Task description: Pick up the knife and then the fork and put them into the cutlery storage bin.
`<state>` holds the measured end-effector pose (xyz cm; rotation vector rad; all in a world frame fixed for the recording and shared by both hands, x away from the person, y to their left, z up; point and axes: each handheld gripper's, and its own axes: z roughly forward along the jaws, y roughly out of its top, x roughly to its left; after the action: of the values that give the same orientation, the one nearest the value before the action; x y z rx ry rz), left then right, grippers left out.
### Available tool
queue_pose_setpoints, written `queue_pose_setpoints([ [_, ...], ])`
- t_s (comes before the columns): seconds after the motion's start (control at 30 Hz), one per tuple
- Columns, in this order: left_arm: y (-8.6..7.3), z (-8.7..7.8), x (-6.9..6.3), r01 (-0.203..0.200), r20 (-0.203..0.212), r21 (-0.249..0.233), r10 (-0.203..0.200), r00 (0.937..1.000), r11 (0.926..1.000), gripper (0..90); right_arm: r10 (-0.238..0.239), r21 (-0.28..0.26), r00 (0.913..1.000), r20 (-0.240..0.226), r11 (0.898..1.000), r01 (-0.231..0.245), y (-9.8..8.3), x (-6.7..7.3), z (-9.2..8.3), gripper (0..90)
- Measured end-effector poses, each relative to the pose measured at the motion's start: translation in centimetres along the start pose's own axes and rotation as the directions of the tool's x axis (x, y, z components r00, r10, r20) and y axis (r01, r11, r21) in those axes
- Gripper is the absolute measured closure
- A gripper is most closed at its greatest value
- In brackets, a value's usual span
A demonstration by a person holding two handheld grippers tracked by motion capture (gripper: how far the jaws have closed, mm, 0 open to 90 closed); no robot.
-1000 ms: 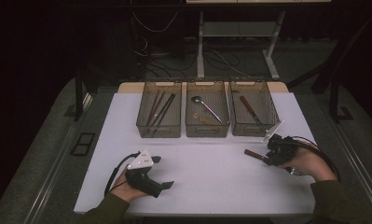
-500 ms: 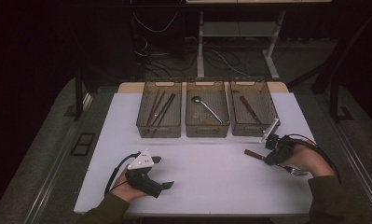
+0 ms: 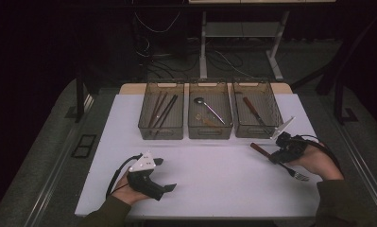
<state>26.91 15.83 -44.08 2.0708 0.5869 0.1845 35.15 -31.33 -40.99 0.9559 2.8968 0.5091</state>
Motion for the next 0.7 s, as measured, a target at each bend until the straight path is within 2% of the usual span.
queue_pose_setpoints([
  [0.17, 0.0, 0.0, 0.0, -0.001, -0.002, -0.002, 0.001, 1.0, 1.0, 0.0, 0.046, -0.109, 0.9983, -0.036, 0.993, -0.05, -1.0, -0.7, -0.7, 78.0],
  [0.27, 0.0, 0.0, 0.0, -0.002, -0.001, 0.0, 0.002, 1.0, 1.0, 0.0, 0.066, -0.163, 0.996, -0.06, 0.984, -0.075, -1.5, -1.0, -1.1, 78.0],
  [0.37, 0.0, 0.0, 0.0, -0.002, -0.001, -0.001, 0.002, 1.0, 1.0, 0.0, 0.076, -0.208, 0.995, -0.064, 0.974, -0.088, -1.7, -1.1, -1.7, 78.0],
  [0.47, 0.0, 0.0, 0.0, -0.002, 0.0, -0.001, 0.002, 1.0, 1.0, 0.0, 0.084, -0.257, 0.9942, -0.066, 0.961, -0.098, -1.8, -1.2, -2.3, 78.0],
  [0.57, 0.0, 0.0, 0.0, -0.002, 0.0, 0.0, 0.002, 1.0, 1.0, 0.0, 0.098, -0.297, 0.9941, -0.048, 0.949, -0.108, -1.8, -1.2, -2.8, 78.0],
  [0.7, 0.0, 0.0, 0.0, 0.0, 0.001, 0.0, 0.0, 1.0, 1.0, 0.0, 0.123, -0.364, 0.9921, -0.025, 0.923, -0.124, -1.7, -1.2, -3.6, 78.0],
])
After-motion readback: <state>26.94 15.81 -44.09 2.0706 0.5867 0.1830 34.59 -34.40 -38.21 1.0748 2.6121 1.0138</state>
